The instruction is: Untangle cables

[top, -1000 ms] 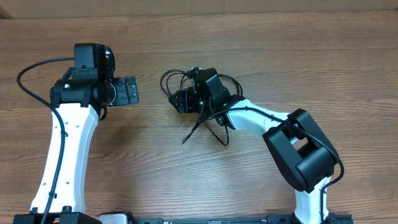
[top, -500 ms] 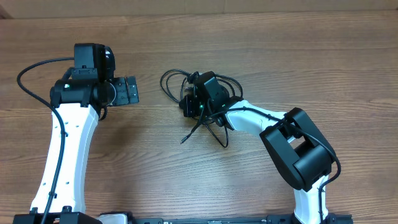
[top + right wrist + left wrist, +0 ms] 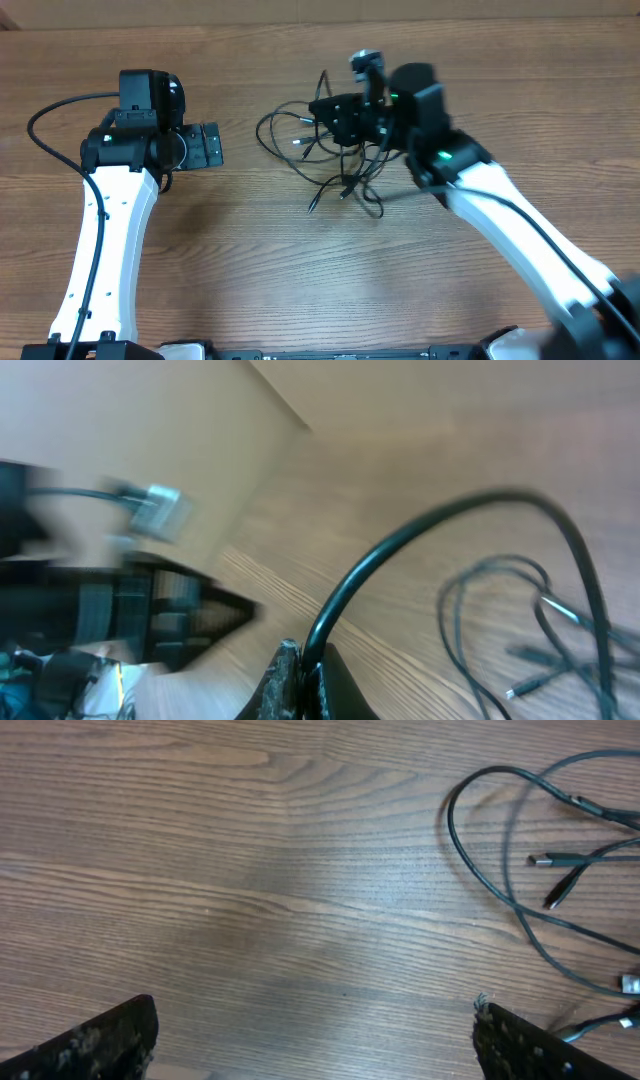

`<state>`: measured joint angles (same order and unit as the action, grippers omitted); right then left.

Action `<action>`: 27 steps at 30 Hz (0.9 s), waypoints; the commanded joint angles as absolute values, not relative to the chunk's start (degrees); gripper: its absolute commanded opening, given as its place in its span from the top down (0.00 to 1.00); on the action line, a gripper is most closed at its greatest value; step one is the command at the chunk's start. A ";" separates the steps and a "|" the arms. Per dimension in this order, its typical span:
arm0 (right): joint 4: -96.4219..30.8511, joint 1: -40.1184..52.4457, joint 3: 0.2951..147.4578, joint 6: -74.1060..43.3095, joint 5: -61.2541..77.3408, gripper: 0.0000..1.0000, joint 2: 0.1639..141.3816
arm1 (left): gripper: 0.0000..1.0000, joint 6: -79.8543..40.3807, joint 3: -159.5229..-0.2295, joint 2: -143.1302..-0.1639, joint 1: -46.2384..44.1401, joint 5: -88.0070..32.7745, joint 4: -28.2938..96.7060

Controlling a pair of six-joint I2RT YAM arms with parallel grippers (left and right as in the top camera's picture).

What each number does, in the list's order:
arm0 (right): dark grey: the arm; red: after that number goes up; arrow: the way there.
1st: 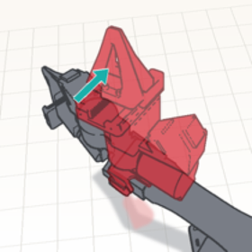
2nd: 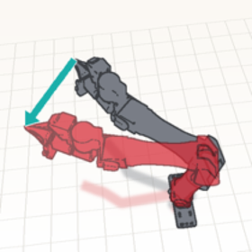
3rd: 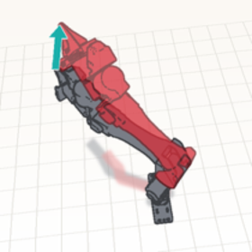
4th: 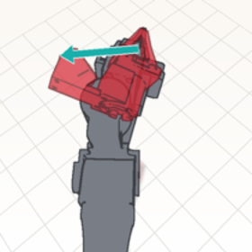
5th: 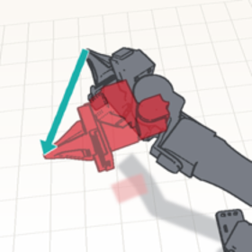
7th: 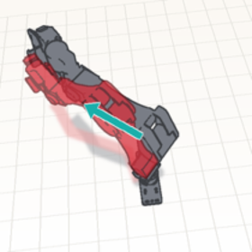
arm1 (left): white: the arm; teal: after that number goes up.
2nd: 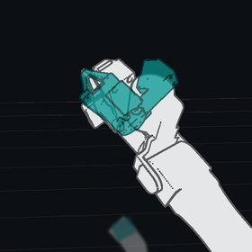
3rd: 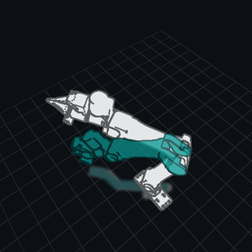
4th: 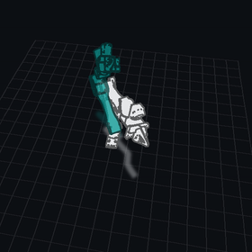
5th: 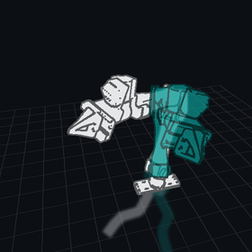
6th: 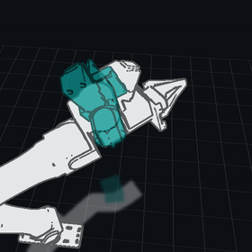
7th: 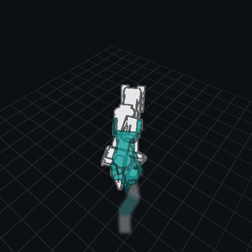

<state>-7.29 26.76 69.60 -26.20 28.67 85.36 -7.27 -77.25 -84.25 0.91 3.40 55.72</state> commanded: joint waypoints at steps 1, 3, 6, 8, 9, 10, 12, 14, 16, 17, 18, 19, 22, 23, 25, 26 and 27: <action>-8.27 25.69 71.02 -24.97 24.84 0.96 77.32 | 0.00 -6.42 -77.19 -83.26 1.48 2.94 55.79; -8.40 25.19 71.29 -23.70 22.70 0.96 72.64 | 0.00 -6.39 -77.19 -83.26 1.48 2.94 55.79; -8.56 24.62 72.95 -23.42 20.12 0.96 67.37 | 0.00 -6.39 -77.19 -83.26 1.48 2.94 55.79; -8.71 24.62 75.05 -21.52 18.65 0.96 64.97 | 0.00 -6.39 -77.19 -83.26 1.48 2.94 55.79; -8.73 24.62 77.08 -20.43 17.50 0.96 63.90 | 0.00 -6.39 -77.19 -83.26 1.48 2.94 55.79; -8.71 24.62 78.17 -19.99 17.06 0.96 63.57 | 0.01 -6.39 -77.19 -83.26 1.48 2.94 55.79; -8.73 24.62 81.82 -19.18 16.93 0.96 63.44 | 0.00 -6.39 -77.19 -83.26 1.48 2.94 55.79; -8.60 24.62 84.05 -19.16 16.91 0.96 63.48 | 0.00 -6.39 -77.19 -83.26 1.48 2.94 55.79; -8.47 24.62 84.90 -18.96 16.86 0.96 63.48 | 0.00 -6.39 -77.19 -83.26 1.48 2.94 55.79; -8.38 24.62 85.06 -18.94 16.49 0.96 63.48 | 0.00 -6.42 -77.19 -83.26 1.48 2.94 55.79; -8.49 24.62 85.06 -18.65 16.49 0.96 63.48 | 0.00 -6.39 -77.19 -83.26 1.48 2.94 55.79; -9.15 24.62 85.06 -17.82 16.47 0.96 63.61 | 0.00 -6.39 -77.19 -83.26 1.48 2.94 55.79; -12.01 24.62 85.06 -15.81 13.72 0.96 64.07 | 0.00 -6.39 -77.19 -83.26 1.48 2.94 55.79; -12.78 24.62 85.06 -15.05 12.47 0.96 64.25 | 0.00 -6.39 -77.19 -83.26 1.48 2.94 55.79; -14.33 24.62 85.06 -13.43 9.78 0.96 64.49 | 0.00 -6.39 -77.19 -83.26 1.48 2.94 55.79; -15.09 24.62 85.06 -12.27 8.10 0.96 64.53 | 0.00 -6.42 -77.19 -83.26 1.48 2.94 55.79; -15.81 24.62 85.06 -11.29 6.31 0.96 64.53 | 0.01 -6.39 -77.19 -83.26 1.48 2.94 55.79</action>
